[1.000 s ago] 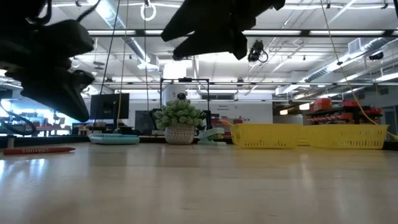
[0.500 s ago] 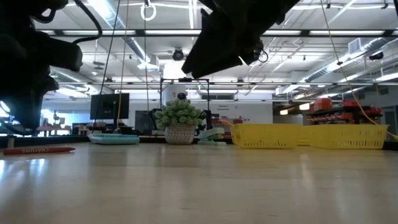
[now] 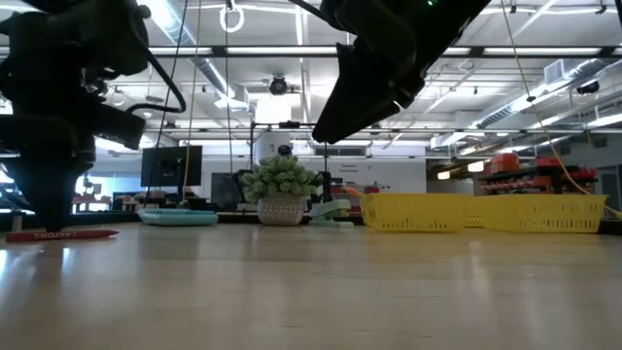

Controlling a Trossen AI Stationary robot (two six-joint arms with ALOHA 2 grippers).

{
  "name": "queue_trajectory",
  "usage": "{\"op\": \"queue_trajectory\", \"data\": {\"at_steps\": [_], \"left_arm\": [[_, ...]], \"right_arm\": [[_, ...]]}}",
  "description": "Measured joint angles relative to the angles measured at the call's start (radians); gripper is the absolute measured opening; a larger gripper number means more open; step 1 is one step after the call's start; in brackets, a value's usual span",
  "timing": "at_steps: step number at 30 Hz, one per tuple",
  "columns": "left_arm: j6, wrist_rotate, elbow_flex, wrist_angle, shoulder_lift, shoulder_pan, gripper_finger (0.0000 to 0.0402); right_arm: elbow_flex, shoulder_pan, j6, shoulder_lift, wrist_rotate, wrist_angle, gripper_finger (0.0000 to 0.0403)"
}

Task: Sort crayons/erasers/pens/pencils in bins
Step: Put the red crayon into the bottom left yellow bin

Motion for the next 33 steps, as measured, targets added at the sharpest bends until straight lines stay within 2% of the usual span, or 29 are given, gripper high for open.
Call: {"op": "queue_trajectory", "data": {"at_steps": [5,14,27,33], "left_arm": [[0.013,0.009,0.000,0.053,0.009,0.010,0.0127],[0.017,0.027,-0.002,0.056,0.004,0.021,0.0143],[0.078,0.001,-0.002,0.034,0.006,0.044,0.0137],[0.094,0.001,-0.005,0.048,0.051,0.049,0.0132]], "right_arm": [[0.000,0.000,0.002,0.000,0.000,-0.026,0.0186],[-0.001,0.000,0.035,0.000,0.000,-0.064,0.0186],[-0.001,0.000,0.038,0.000,0.000,-0.064,0.0186],[-0.001,0.000,0.039,0.000,0.000,-0.065,0.0186]]}}
